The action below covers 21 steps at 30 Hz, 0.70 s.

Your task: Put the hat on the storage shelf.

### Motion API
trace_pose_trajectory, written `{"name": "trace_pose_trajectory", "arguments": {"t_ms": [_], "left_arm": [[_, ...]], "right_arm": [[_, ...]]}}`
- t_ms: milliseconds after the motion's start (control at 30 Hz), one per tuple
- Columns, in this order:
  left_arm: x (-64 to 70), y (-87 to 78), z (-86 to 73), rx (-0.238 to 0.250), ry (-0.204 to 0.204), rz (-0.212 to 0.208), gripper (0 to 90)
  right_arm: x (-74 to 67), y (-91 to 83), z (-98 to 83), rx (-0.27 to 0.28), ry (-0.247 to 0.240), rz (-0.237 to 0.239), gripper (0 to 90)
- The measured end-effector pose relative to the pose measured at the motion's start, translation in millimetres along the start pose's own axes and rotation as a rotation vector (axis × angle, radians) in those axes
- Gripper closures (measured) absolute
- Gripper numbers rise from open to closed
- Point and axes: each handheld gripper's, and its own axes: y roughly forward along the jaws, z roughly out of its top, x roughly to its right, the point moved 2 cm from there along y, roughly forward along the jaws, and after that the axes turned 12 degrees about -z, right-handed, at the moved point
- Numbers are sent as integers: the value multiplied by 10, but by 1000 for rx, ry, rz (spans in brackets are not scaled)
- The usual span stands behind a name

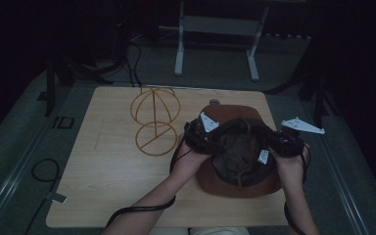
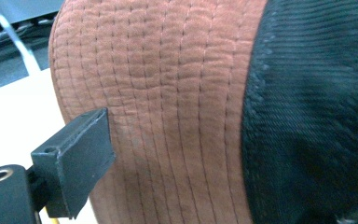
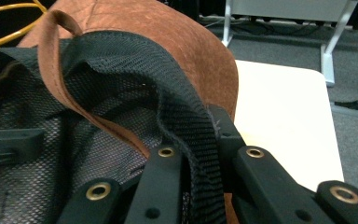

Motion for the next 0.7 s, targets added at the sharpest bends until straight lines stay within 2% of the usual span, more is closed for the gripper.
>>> {"name": "trace_pose_trajectory", "arguments": {"t_ms": [33,100,200,233,267,367,433,467,533,567,700], "left_arm": [[-12,-1,-1,12,-8,8,152],[-35,4,7,7,-12,30,157],[-72,0,12,-6,-7,51,261],[-82,-6,12,-7,1,58,373],[-89,-12,11,-10,8,66,373],[-98,-21,7,-20,18,78,566],[-92,-23,5,-17,14,75,739],[-90,-31,6,-15,8,69,778],[-89,-53,13,-4,4,65,797],[-94,-68,18,13,-3,64,851],[-121,-130,47,36,4,69,861]], "right_arm": [[-34,-36,7,10,0,21,841],[-50,-52,11,13,-1,26,841],[-93,-92,23,27,-6,38,841],[-108,-102,28,29,-9,42,841],[-124,-112,29,30,-12,45,841],[-174,-122,21,24,-19,58,840],[-211,-114,-9,15,-16,63,840],[-218,-113,-24,12,-17,55,840],[-222,-113,-36,11,-15,52,840],[-230,-119,-65,10,-14,56,836],[-255,-136,-93,12,-27,57,830]]}}
